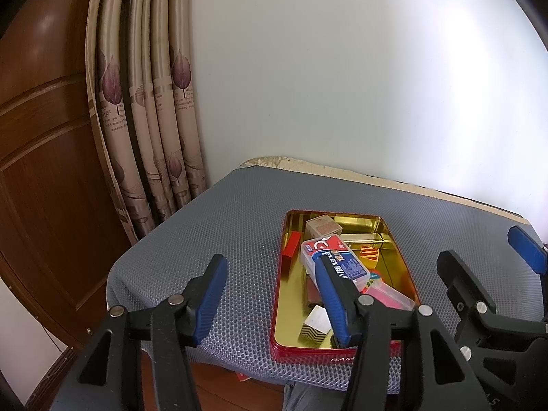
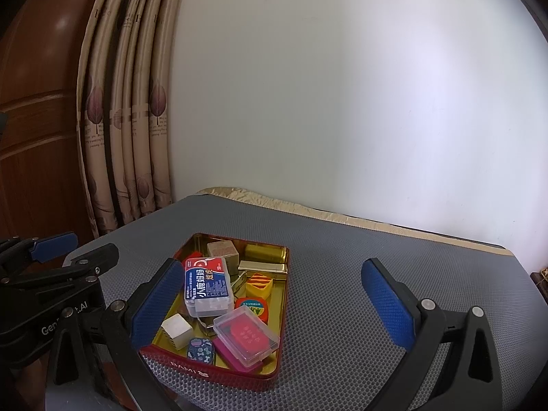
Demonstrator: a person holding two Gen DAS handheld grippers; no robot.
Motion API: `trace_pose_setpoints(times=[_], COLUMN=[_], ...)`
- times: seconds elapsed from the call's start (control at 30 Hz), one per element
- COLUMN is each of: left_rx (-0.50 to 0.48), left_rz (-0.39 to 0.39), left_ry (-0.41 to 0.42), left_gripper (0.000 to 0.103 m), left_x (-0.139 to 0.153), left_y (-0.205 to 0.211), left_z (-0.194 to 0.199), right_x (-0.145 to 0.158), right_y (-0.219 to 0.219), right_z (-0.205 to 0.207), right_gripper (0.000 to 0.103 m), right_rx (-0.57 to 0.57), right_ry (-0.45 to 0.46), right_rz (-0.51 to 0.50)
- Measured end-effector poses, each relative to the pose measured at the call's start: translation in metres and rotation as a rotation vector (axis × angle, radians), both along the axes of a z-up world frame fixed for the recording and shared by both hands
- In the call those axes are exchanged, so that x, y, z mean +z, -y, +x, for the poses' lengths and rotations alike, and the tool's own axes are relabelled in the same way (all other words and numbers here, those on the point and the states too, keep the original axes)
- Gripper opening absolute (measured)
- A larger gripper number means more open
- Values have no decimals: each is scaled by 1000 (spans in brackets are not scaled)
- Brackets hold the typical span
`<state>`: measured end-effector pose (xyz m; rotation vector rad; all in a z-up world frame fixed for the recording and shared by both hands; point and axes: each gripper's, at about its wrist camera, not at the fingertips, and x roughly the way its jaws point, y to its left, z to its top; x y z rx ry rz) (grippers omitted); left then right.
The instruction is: Organize rigid objects
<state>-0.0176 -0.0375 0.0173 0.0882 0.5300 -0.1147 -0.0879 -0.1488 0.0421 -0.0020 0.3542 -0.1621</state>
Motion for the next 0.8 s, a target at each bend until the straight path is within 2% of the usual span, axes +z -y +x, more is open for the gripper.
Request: trace_pose_setpoints(times=[0.8], left_rx=[8], left_rz=[15], left_ry=[-4], left_gripper=[57], left_x=[0], left_y=[1], left_z=[0], right_x=[-1], right_y=[1], right_z=[-1], right_gripper=[103], right_rx=[2], right_ry=[-7], right_rz=[3])
